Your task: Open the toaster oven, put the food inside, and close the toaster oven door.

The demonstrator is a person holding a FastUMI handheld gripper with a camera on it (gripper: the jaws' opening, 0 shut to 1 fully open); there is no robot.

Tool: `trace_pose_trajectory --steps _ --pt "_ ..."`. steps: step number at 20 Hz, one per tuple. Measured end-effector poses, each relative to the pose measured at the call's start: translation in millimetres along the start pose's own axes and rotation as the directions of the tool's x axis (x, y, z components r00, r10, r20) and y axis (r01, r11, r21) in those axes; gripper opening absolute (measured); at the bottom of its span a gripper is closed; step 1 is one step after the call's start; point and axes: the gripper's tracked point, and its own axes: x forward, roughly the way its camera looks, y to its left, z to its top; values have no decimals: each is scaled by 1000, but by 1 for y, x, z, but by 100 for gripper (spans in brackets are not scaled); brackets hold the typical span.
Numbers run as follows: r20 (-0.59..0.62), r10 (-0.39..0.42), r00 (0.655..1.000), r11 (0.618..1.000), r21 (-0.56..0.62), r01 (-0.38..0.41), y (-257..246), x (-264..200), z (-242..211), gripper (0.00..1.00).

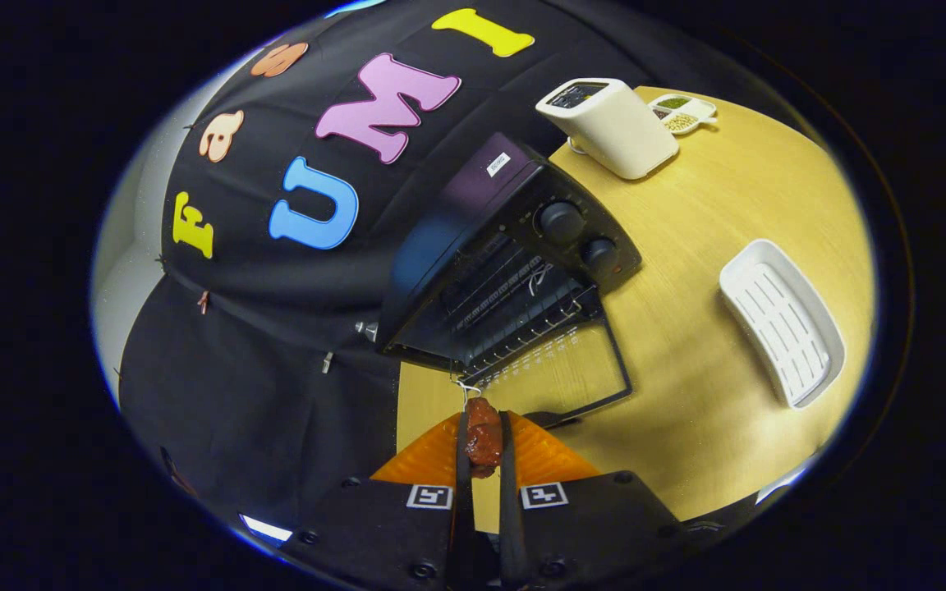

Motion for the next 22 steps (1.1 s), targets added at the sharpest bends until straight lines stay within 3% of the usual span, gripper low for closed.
trace_pose_trajectory --steps 4,9,11,17,22 --pt "45 -4 999 1000 6 4 3 37 -6 15" --pt "182 56 982 997 50 -66 27 80 13 15" --pt "230 23 973 998 45 -34 20 94 17 15" --pt "358 56 932 998 17 -67 22 126 29 15" --pt "461 25 887 998 47 -52 13 147 46 15"
